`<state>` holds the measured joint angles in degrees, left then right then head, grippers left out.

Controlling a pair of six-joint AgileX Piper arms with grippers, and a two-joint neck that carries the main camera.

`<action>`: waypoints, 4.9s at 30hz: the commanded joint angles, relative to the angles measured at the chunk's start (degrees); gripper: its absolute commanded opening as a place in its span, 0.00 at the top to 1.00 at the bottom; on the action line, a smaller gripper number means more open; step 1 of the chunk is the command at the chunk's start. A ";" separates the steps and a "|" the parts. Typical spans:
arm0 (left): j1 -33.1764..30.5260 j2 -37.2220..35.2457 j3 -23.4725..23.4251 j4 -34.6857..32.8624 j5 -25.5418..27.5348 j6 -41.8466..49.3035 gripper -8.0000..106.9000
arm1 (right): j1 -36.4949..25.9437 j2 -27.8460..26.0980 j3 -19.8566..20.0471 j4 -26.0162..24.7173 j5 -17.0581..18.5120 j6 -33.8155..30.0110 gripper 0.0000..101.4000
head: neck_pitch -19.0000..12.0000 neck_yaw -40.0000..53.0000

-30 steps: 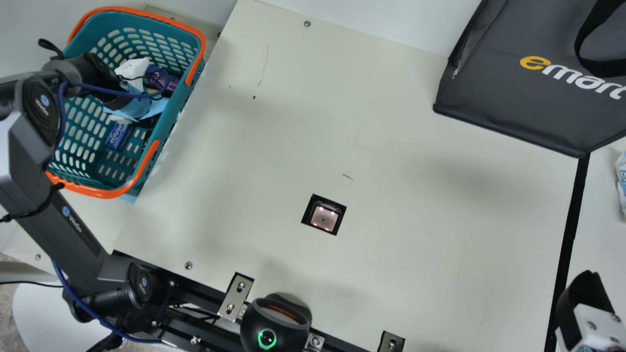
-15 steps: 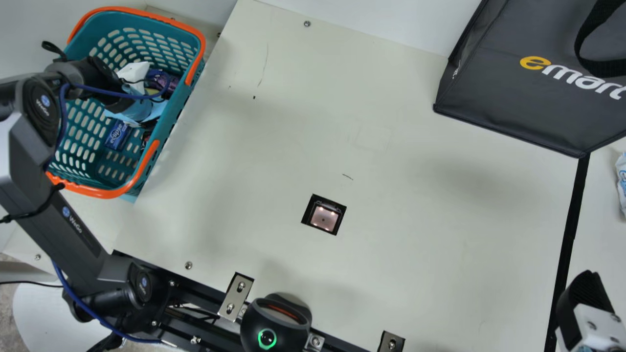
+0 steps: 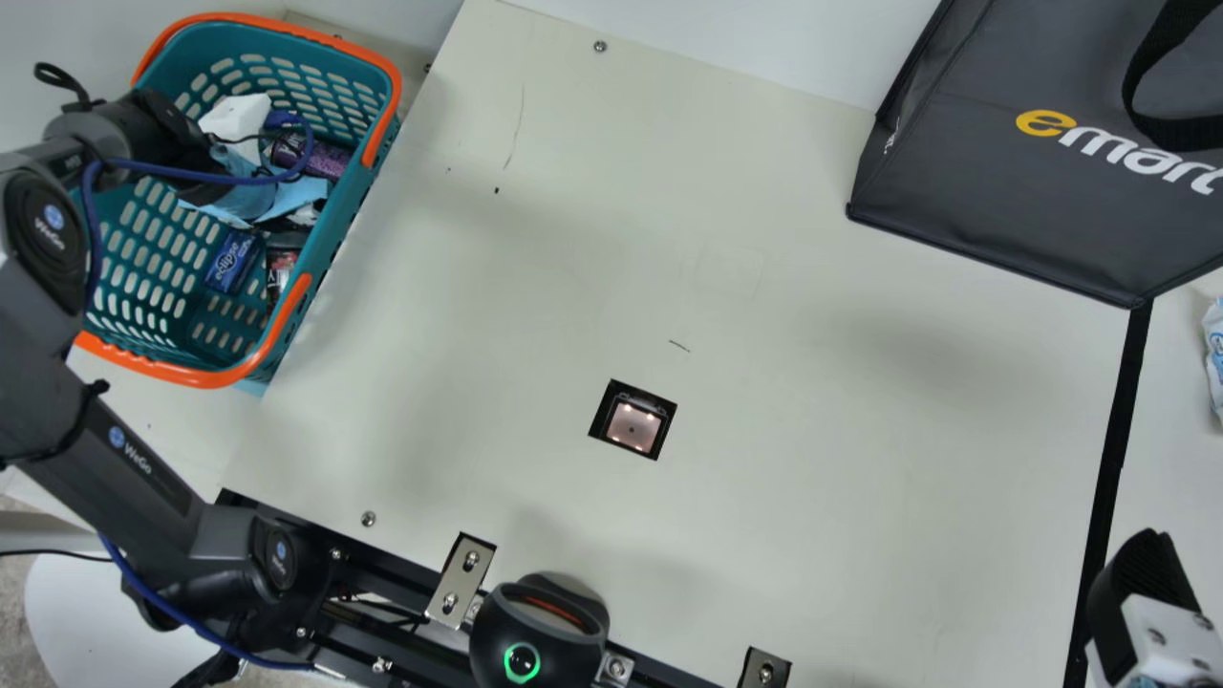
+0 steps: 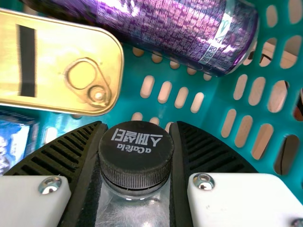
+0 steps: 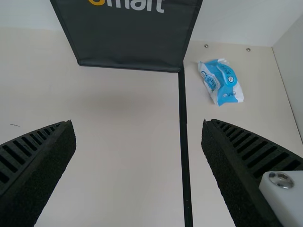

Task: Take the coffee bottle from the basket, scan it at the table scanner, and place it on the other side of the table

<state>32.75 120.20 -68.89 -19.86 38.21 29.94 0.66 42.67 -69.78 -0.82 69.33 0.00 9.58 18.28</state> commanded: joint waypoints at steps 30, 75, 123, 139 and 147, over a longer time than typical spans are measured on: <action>5.59 -14.08 7.60 2.74 4.74 4.80 1.00 | 0.00 0.00 0.00 0.00 0.00 0.00 0.06 | -1.66 0.14; 3.94 -43.04 4.05 -11.28 -0.67 15.50 1.00 | 0.00 0.00 0.00 0.00 -0.04 0.00 0.06 | -1.66 0.14; -39.51 -59.06 18.37 19.56 -10.58 -34.24 1.00 | 0.00 0.00 0.00 0.00 -0.04 0.00 0.06 | -1.66 0.14; -43.15 -57.82 29.31 24.33 -18.05 -39.85 1.00 | 0.00 0.00 0.00 0.00 -0.04 0.00 0.06 | -1.66 0.14; -43.46 -57.37 32.09 25.23 -19.94 -41.17 1.00 | 0.00 0.00 0.00 0.00 -0.04 0.00 0.06 | -1.66 0.14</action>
<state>-10.60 62.72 -36.98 5.24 18.40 -11.09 0.66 42.67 -69.78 -0.82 69.29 0.00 9.67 18.28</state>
